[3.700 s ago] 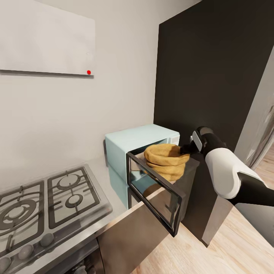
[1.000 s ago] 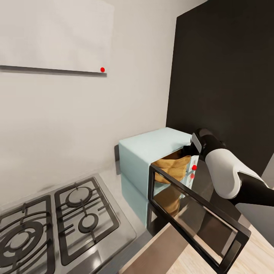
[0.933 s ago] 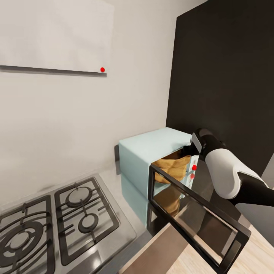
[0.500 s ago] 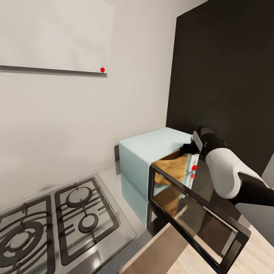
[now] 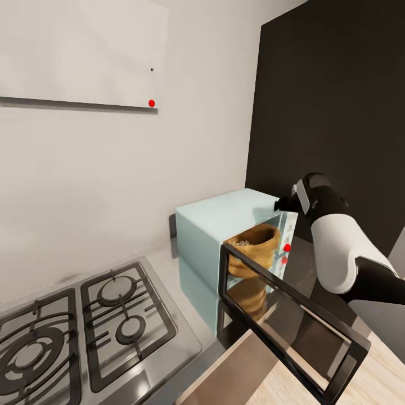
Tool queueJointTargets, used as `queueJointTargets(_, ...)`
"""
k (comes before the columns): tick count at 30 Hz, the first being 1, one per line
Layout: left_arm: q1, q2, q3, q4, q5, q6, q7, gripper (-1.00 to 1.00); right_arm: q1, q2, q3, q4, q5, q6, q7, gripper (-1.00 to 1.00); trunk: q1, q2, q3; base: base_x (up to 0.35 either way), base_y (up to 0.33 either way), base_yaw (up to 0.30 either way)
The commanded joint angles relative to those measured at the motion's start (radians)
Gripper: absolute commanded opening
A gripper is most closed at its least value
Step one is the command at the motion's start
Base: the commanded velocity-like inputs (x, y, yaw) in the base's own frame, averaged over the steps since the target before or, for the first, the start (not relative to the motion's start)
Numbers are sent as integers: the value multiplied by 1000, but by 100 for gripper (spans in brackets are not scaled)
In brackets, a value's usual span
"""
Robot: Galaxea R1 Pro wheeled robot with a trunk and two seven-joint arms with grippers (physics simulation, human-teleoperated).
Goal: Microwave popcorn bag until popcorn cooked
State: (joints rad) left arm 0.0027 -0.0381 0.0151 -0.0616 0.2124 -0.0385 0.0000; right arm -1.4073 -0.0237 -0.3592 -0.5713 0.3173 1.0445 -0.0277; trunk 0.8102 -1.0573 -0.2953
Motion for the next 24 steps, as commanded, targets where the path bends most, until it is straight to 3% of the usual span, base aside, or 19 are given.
queueJointTargets(1,0,0,1,-1,6,-1,0,100,-1,0,-2,-3,-1,3,2,100,0,-1,-1,0,0,0)
queueJointTargets(8,0,0,2,-1,5,-1,0,100,-1,-2,3,-3,7,3,7,100,0,-1,-1,-65,0,0)
queueJointTargets(16,0,0,2,-1,5,-1,0,100,-1,-62,3,12,7,3,8,100,0,-1,-1,-309,0,0)
queueJointTargets(24,0,0,2,-1,5,-1,0,100,-1,-69,3,85,8,3,8,100,0,-1,-1,-228,0,0)
